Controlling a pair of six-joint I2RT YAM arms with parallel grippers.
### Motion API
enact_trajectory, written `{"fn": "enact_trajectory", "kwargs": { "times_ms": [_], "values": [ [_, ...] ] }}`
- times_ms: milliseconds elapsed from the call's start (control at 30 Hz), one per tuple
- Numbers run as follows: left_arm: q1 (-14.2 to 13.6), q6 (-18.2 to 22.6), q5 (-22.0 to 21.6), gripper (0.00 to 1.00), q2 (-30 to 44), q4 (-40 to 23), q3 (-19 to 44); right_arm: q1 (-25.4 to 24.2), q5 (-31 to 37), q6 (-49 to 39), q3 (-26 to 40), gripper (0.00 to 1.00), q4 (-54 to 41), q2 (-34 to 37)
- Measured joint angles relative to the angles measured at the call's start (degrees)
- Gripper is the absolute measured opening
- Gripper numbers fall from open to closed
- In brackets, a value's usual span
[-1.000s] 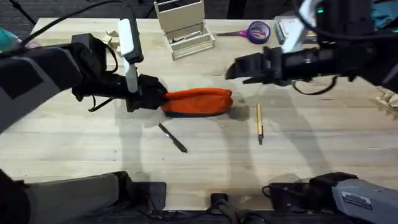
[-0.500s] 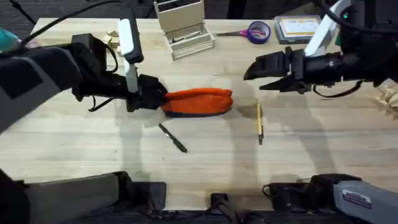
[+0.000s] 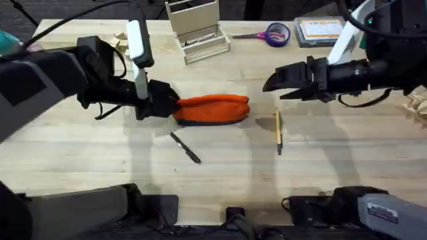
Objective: Unzip the bag, pick up the pens from the table one at a time and place them inside, then zip the bag closed.
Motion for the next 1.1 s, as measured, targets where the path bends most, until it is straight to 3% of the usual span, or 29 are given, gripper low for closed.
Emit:
{"fn": "enact_trajectory", "kwargs": {
  "times_ms": [700, 1100],
  "values": [
    [0.0, 0.0, 0.0, 0.042, 0.0, 0.0, 0.0, 0.0, 0.0, -1.6, 0.0, 0.996, -1.4, 0.2],
    [0.0, 0.0, 0.0, 0.042, 0.0, 0.0, 0.0, 0.0, -1.1, -2.8, 0.0, 0.997, -1.3, 7.2]
  ]
}}
